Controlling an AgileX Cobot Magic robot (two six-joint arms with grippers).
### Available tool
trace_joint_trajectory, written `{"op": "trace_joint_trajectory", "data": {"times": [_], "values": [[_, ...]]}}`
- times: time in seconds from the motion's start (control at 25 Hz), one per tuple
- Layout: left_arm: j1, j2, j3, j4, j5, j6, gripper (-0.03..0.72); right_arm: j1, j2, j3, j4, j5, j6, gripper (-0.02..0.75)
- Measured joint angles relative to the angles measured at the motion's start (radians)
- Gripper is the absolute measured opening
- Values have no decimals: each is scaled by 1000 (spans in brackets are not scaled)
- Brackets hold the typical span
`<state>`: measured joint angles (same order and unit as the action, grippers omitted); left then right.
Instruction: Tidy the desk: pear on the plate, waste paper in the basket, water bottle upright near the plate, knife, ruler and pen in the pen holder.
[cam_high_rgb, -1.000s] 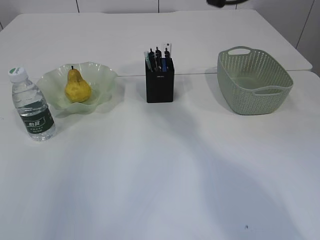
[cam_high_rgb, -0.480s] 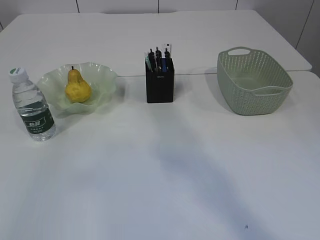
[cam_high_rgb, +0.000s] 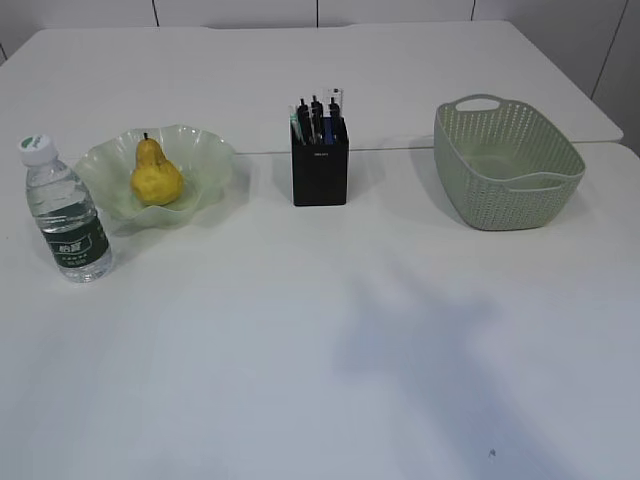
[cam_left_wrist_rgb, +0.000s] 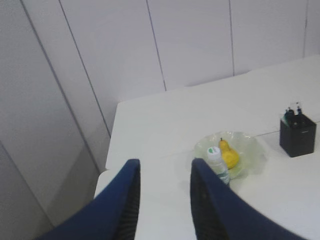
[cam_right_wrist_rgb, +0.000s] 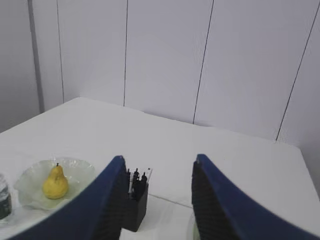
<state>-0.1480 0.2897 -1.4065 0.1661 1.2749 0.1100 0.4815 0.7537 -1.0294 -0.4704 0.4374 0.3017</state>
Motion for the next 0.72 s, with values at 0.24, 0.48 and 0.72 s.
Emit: {"op": "trace_joint_trajectory", "data": {"times": [0.24,0.48,0.72], "values": [[0,-184,107,-70,3,4,238,0,-363,235,145,114,-54,352],[0,-287,349,-219,10,6,239,0,-605,270,455,402,-318,352],[3,-287,529,-347,10,57,239,0,-756,324,533,695,-416,352]]}}
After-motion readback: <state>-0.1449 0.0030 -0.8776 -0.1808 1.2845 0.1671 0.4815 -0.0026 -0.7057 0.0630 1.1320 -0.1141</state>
